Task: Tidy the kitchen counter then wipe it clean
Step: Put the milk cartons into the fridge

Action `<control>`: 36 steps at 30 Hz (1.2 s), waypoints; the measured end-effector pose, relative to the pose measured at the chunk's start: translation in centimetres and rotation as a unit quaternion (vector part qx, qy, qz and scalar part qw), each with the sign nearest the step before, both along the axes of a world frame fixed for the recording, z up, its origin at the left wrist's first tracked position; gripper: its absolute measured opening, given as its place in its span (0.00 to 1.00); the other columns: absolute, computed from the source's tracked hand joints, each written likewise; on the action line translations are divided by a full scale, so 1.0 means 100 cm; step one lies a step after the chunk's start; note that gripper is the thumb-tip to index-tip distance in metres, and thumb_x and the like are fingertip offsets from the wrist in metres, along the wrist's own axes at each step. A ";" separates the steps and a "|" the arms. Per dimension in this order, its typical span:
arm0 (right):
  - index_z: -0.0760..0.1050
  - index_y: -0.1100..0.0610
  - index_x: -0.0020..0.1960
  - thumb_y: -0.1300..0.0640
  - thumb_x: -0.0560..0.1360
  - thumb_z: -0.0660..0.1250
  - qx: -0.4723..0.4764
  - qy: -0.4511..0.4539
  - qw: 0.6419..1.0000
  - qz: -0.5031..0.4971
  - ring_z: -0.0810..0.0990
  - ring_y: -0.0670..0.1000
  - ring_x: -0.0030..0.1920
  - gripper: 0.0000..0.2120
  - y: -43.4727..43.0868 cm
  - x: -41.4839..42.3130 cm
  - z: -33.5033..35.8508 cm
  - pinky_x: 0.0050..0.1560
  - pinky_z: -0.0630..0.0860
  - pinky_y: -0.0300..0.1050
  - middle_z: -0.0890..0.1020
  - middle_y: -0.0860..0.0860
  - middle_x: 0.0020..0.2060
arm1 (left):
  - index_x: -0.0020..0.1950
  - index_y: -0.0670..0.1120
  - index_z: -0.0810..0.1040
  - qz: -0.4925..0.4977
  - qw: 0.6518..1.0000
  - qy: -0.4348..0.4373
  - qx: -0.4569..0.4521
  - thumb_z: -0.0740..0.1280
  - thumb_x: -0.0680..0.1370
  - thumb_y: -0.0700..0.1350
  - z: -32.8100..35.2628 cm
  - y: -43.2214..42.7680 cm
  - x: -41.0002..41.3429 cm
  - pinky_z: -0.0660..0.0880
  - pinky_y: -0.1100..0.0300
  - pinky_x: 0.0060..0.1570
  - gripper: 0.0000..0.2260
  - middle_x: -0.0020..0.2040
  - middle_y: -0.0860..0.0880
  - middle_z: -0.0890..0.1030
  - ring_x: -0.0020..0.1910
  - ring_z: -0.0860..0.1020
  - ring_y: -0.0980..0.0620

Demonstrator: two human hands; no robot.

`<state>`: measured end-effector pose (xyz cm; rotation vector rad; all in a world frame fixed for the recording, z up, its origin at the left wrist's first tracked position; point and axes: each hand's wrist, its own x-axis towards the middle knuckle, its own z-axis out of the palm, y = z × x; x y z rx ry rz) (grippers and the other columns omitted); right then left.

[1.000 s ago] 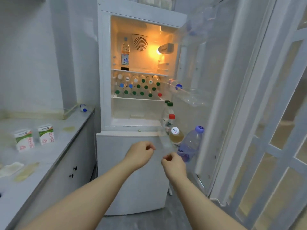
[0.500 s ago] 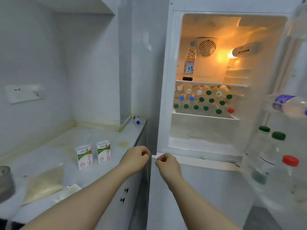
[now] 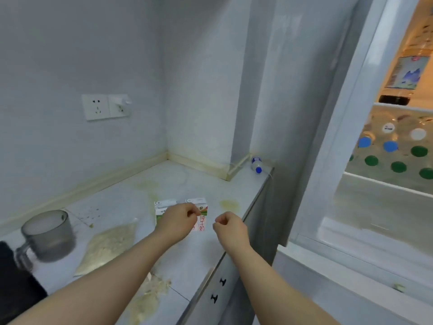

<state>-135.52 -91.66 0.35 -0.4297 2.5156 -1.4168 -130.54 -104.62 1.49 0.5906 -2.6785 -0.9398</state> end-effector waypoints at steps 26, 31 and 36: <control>0.66 0.54 0.65 0.62 0.74 0.63 0.212 0.075 0.947 0.229 0.77 0.58 0.54 0.21 -0.105 -0.122 -0.042 0.45 0.71 0.42 0.67 0.54 0.60 | 0.66 0.49 0.69 0.011 0.976 -0.189 -0.111 0.65 0.77 0.45 -0.041 -0.112 -0.079 0.70 0.58 0.49 0.18 0.61 0.49 0.76 0.60 0.72 0.48; 0.68 0.55 0.64 0.59 0.72 0.69 0.220 0.053 0.952 0.208 0.77 0.57 0.55 0.22 -0.101 -0.117 -0.034 0.51 0.73 0.45 0.68 0.55 0.59 | 0.64 0.47 0.71 -0.045 0.977 -0.183 -0.104 0.70 0.74 0.45 -0.030 -0.115 -0.085 0.68 0.63 0.45 0.20 0.59 0.48 0.77 0.56 0.75 0.50; 0.72 0.54 0.61 0.56 0.71 0.70 0.123 0.105 0.976 0.148 0.72 0.45 0.43 0.20 -0.075 -0.114 -0.002 0.41 0.71 0.33 0.67 0.50 0.51 | 0.60 0.48 0.74 -0.108 0.985 -0.074 -0.112 0.71 0.72 0.46 0.010 -0.098 -0.096 0.72 0.63 0.41 0.17 0.52 0.51 0.78 0.50 0.75 0.51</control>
